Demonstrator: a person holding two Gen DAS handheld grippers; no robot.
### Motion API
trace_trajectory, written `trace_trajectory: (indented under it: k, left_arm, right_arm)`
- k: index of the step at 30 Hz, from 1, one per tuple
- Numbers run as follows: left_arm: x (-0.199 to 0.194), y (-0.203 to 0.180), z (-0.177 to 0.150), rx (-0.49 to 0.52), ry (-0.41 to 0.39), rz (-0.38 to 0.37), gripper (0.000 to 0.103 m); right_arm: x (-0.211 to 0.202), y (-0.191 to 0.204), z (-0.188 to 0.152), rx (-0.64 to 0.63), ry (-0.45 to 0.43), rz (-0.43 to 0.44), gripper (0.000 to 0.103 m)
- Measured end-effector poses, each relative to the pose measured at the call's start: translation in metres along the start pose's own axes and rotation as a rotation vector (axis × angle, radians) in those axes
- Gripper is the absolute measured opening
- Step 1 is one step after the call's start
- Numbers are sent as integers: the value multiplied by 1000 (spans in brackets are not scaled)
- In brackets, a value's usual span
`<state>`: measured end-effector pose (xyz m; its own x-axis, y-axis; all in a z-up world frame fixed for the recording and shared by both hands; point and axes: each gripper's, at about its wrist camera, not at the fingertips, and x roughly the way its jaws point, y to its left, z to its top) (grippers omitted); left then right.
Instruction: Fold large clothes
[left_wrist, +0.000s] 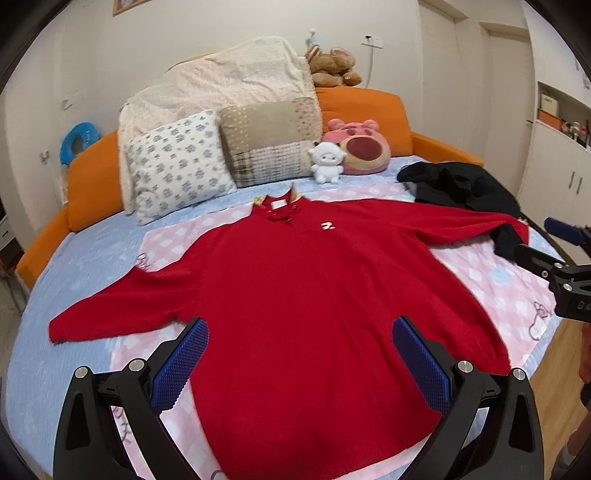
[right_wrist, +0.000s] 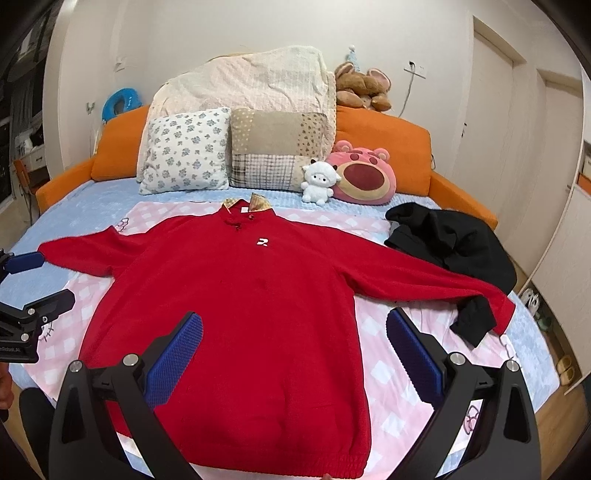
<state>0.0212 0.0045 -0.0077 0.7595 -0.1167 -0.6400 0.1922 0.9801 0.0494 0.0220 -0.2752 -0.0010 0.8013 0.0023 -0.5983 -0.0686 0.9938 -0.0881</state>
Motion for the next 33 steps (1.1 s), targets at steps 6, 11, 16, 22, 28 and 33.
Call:
trace_trajectory:
  k: [6,11,16,22,28,33]
  left_arm:
    - [24,-27,24,52,2,-63,101]
    - [59,-66,51,114,-12,-94,101]
    - [115,-119,79,184,-31,-143,101]
    - [192,-183,105,277,-12,-126,101]
    - [273,-209,138,235,-12,-316,101]
    - [350,-221,166,200,68,-282,101]
  right_arm:
    - [12,-56,-1,69,-12,-38,98]
    - [24,-117,-3,131,-33,3,98]
    - [48,-195,-9,195,-7,-87,98]
    - [74,-293,-29,266,6,-115,98]
    - [103,-387,-48,312,44,-192,98]
    - [144,-458,-62,390,113,-216,98]
